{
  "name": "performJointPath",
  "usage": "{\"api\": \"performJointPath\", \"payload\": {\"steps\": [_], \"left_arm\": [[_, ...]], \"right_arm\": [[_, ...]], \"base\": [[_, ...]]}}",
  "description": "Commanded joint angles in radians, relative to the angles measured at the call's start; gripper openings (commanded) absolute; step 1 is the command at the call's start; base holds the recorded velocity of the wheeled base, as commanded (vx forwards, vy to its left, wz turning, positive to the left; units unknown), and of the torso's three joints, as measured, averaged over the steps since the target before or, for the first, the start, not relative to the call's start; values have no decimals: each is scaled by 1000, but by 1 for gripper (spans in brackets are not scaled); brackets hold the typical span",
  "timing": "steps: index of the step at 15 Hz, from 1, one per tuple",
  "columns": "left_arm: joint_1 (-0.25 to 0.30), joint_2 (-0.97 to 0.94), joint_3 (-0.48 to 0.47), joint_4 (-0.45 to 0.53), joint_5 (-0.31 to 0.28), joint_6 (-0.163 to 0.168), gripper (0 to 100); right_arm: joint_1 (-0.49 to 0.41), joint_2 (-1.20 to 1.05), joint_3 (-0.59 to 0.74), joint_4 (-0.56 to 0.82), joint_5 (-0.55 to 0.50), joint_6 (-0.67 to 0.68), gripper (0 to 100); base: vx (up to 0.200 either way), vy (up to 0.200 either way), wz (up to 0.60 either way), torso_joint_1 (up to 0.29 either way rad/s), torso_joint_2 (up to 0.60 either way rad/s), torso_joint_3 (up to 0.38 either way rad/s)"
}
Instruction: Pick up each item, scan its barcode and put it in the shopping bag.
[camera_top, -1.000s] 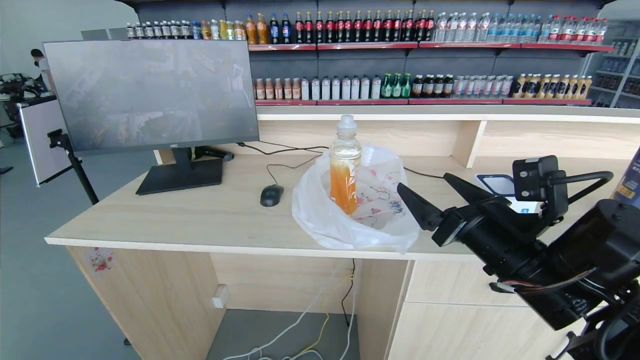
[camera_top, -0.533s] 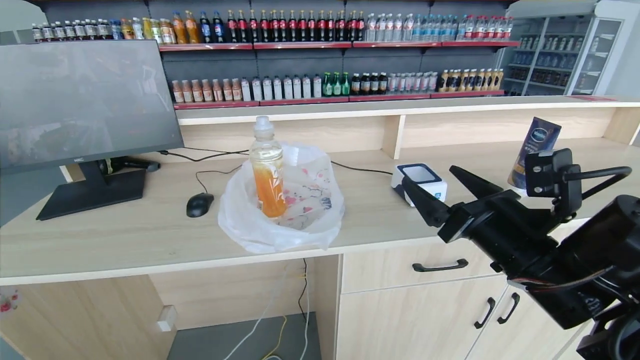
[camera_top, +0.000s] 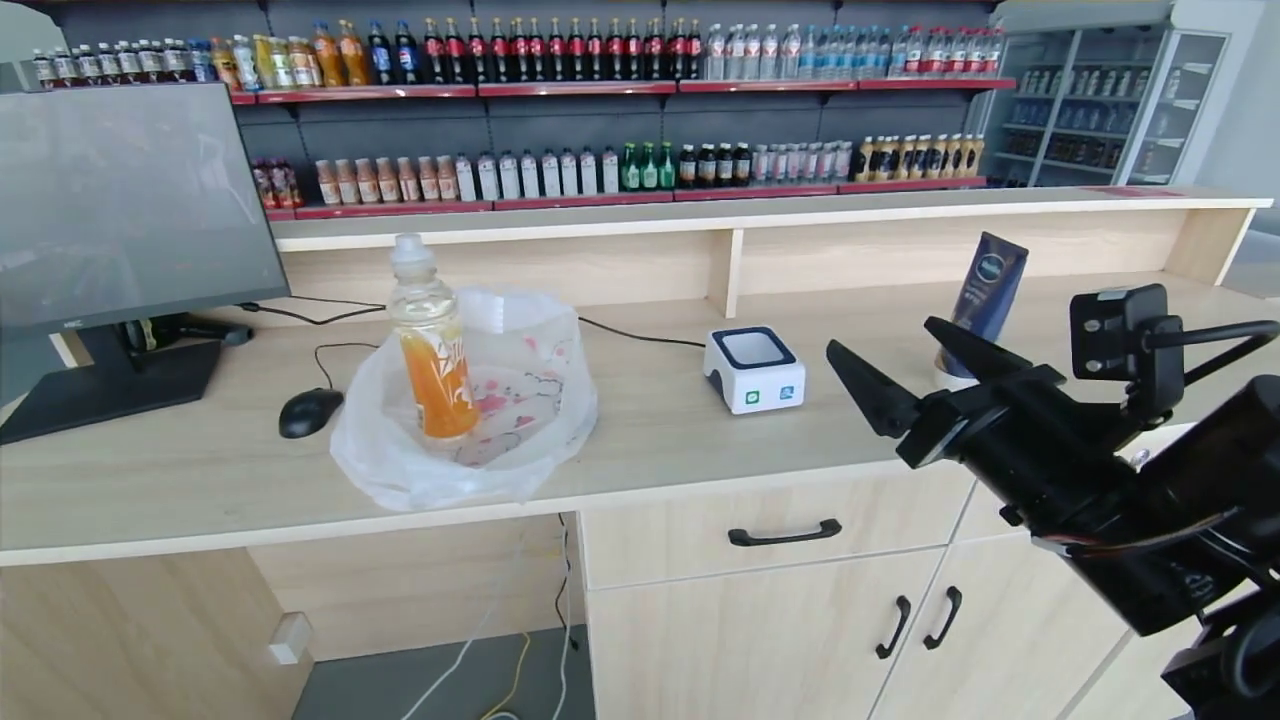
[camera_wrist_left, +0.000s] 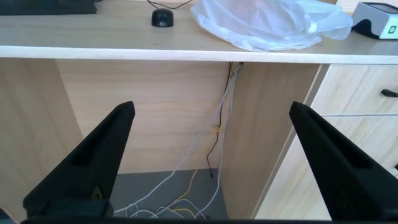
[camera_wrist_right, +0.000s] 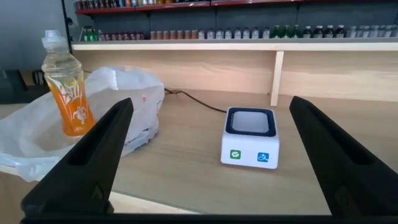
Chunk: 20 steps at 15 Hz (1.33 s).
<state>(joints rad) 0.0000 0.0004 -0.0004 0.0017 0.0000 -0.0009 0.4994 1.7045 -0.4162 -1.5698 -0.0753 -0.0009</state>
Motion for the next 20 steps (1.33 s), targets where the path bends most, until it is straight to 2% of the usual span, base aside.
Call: {"api": "performJointPath", "payload": {"steps": [1,3,6,20], "left_arm": [[0,0,-1,0,0,-1,100],[0,0,0,0,0,-1,100],[2,0,-1,0,0,-2,100],[2,0,-1,0,0,-4,100]], "right_arm": [[1,9,-3,-1,0,2,100],[2,11,-1,-1,0,2,100],[4,18,-1,-1,0,2,100],[-1,66,2,-1,0,7,100]], "base": [[0,-200,0,-2,2,-2],[0,-200,0,2,5,2],[0,-200,600,2,2,4],[0,-200,0,2,1,3]]}}
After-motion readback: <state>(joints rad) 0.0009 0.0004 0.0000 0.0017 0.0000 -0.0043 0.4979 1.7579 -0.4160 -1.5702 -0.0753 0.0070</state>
